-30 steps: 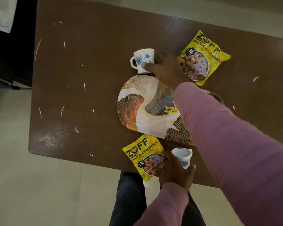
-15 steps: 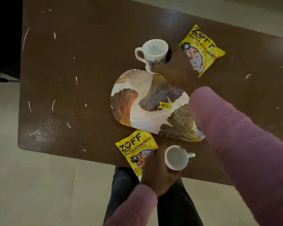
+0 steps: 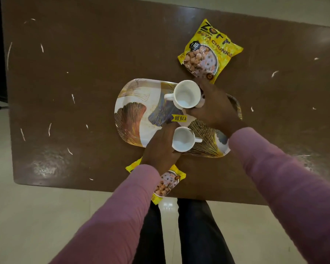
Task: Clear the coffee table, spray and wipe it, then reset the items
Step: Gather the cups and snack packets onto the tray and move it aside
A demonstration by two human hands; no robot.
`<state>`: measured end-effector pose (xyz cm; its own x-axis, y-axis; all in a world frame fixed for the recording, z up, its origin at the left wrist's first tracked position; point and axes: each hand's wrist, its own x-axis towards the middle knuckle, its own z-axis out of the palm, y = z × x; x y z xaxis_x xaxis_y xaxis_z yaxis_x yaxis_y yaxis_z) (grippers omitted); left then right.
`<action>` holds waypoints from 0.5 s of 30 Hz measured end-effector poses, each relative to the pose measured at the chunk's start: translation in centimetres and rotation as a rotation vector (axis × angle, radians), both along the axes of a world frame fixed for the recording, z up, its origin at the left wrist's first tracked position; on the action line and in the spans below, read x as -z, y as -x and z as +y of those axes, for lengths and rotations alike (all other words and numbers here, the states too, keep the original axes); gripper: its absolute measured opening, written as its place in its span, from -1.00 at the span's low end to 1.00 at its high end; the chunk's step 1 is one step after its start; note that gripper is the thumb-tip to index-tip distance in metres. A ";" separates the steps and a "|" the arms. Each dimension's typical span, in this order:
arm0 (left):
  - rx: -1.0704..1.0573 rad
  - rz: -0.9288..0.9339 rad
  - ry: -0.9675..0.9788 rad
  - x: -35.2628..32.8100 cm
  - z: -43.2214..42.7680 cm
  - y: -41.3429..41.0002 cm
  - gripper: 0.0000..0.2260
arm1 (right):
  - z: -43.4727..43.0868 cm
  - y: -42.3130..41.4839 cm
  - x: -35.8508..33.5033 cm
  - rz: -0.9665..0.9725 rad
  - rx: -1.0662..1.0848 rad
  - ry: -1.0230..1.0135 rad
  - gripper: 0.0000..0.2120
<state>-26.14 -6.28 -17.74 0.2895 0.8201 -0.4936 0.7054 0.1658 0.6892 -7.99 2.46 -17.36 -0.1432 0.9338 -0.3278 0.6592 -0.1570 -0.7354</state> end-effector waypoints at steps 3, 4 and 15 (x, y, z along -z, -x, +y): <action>-0.032 0.022 -0.021 0.3 -0.6 0.2 -0.44 | -0.9 -0.1 0.3 -0.031 0.022 -0.003 -0.49; -0.035 0.027 -0.031 0.3 -0.7 0.2 -0.44 | -1.2 -0.1 0.4 -0.047 0.032 -0.004 -0.49; -0.045 0.062 -0.080 0.3 -1.5 0.2 -0.45 | -1.7 0.6 1.1 -0.130 0.046 -0.016 -0.50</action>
<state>-26.35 -7.75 -18.08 0.2227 0.8691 -0.4416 0.7404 0.1439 0.6566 -8.60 0.72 -18.50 -0.0572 0.9436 -0.3260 0.7413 -0.1786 -0.6469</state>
